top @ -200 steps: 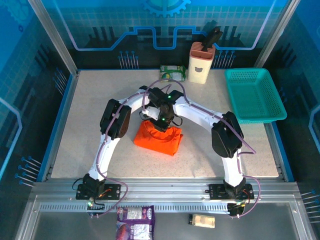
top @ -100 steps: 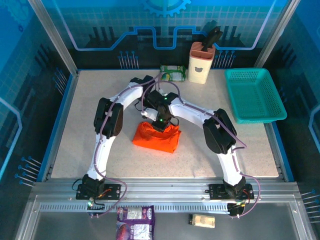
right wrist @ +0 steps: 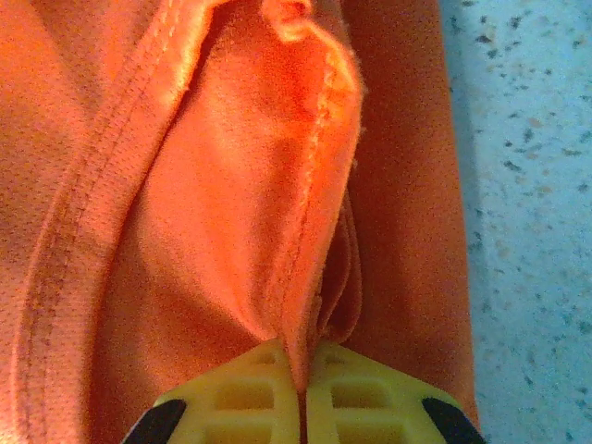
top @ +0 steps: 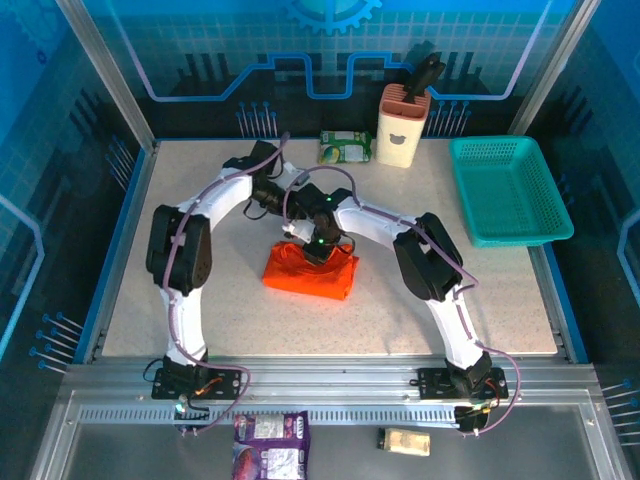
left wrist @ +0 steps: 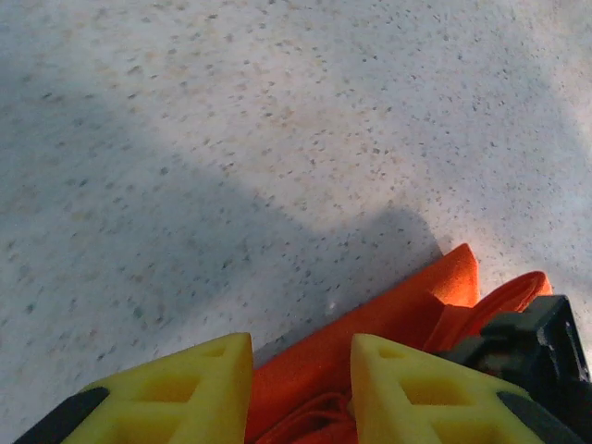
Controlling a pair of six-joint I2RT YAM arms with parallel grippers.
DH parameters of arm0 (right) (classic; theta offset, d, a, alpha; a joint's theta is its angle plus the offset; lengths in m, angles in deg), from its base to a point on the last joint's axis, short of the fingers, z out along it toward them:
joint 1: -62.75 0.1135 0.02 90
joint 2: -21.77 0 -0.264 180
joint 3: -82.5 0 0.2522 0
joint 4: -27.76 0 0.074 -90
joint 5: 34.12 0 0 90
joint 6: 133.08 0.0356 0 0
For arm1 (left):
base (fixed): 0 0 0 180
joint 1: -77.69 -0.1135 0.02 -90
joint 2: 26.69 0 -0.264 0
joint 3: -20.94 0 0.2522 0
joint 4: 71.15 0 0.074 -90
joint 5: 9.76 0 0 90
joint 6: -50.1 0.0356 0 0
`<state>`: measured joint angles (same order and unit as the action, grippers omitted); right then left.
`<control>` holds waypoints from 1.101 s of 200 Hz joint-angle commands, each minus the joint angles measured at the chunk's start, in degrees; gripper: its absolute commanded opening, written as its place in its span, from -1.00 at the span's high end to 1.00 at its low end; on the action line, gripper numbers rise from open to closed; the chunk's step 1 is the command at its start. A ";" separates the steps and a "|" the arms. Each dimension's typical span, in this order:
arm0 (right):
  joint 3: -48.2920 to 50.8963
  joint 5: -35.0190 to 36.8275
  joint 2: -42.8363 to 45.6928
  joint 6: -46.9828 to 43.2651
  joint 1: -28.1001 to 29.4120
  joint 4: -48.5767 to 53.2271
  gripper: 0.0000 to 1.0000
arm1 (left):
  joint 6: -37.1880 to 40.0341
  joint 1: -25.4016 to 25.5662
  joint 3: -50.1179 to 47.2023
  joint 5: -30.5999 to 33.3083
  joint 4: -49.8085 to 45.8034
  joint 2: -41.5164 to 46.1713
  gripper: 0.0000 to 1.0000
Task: Fold the inside-out t-shirt
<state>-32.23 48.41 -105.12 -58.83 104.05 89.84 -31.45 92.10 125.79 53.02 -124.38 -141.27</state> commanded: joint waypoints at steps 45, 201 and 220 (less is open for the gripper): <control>4.05 1.81 5.76 7.41 -2.92 -1.33 0.39 | -10.10 0.07 -16.74 6.22 0.24 19.20 0.31; 38.40 -15.51 34.27 45.84 -14.77 -24.70 0.19 | -15.43 -2.20 -32.44 1.65 2.87 27.20 0.35; 41.07 -20.31 34.39 50.30 -15.37 -29.16 0.12 | -16.51 -2.20 -34.22 0.67 4.18 28.69 0.36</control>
<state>5.60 37.05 -71.49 -20.12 89.05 71.15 -46.16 89.85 93.90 56.91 -121.56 -115.11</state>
